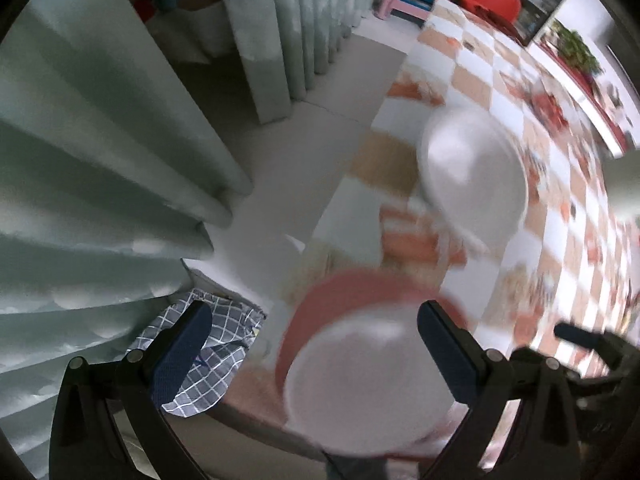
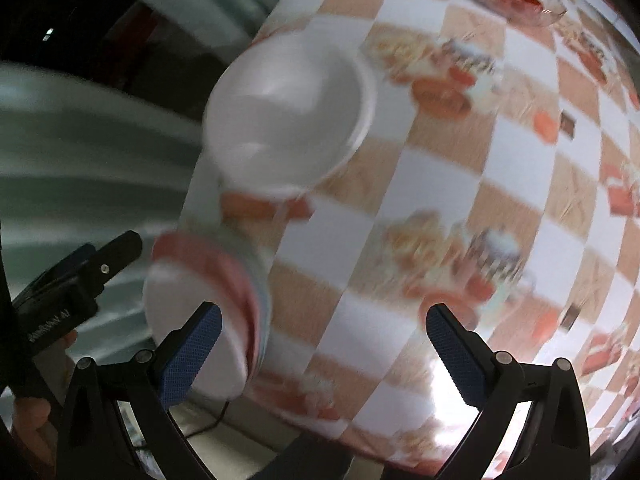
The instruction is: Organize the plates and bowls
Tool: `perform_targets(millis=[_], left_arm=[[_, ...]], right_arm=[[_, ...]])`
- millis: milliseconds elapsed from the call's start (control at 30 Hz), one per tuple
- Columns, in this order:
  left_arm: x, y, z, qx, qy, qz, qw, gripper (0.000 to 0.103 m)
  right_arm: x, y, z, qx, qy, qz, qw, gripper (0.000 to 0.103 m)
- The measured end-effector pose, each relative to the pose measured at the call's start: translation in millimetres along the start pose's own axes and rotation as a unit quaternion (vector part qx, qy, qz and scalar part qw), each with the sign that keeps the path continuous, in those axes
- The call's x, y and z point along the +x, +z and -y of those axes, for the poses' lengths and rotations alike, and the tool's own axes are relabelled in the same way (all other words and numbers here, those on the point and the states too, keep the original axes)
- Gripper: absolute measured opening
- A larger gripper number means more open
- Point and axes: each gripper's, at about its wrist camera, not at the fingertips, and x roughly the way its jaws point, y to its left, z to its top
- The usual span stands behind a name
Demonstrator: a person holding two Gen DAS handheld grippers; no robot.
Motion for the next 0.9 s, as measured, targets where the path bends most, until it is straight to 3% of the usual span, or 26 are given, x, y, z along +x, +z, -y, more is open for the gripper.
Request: perform_targets(millis=[67, 133, 200, 300, 400, 467, 533, 633, 700, 900], left_arm=[[3, -18, -5, 0.014, -0.008, -0.007, 0.9998, 0.1], [10, -29, -8, 0.02, -0.021, -0.019, 0.9994, 0.098], [16, -37, -10, 0.021, -0.034, -0.03, 0.9987, 0.095], [25, -45, -8, 0.022, -0.037, -0.043, 0.9981, 0.09], [30, -52, -11, 0.024, -0.042, -0.051, 0.9975, 0.088], [33, -56, -11, 0.027, -0.044, -0.057, 0.997, 0.088], [38, -60, -9, 0.031, -0.055, -0.065, 0.9958, 0.087], [43, -67, -5, 0.037, -0.068, -0.077, 0.9941, 0.072], [45, -72, -5, 0.038, -0.067, -0.08, 0.9938, 0.07], [43, -75, -5, 0.041, -0.065, -0.077, 0.994, 0.069]], right_arm=[[4, -10, -9, -0.017, -0.003, -0.005, 1.0, 0.103], [8, -18, -19, -0.031, -0.002, -0.007, 1.0, 0.082], [14, -22, -26, -0.041, -0.01, -0.014, 0.999, 0.067], [21, -28, -37, -0.056, -0.005, -0.018, 0.998, 0.065], [28, -33, -49, -0.077, -0.003, -0.021, 0.997, 0.042], [35, -35, -55, -0.084, -0.001, -0.029, 0.996, 0.041], [42, -37, -59, -0.087, 0.007, -0.037, 0.995, 0.027], [46, -39, -65, -0.092, 0.035, -0.046, 0.994, 0.025], [47, -40, -65, -0.087, 0.051, -0.051, 0.994, 0.025], [54, -36, -63, -0.078, 0.044, -0.051, 0.995, 0.025]])
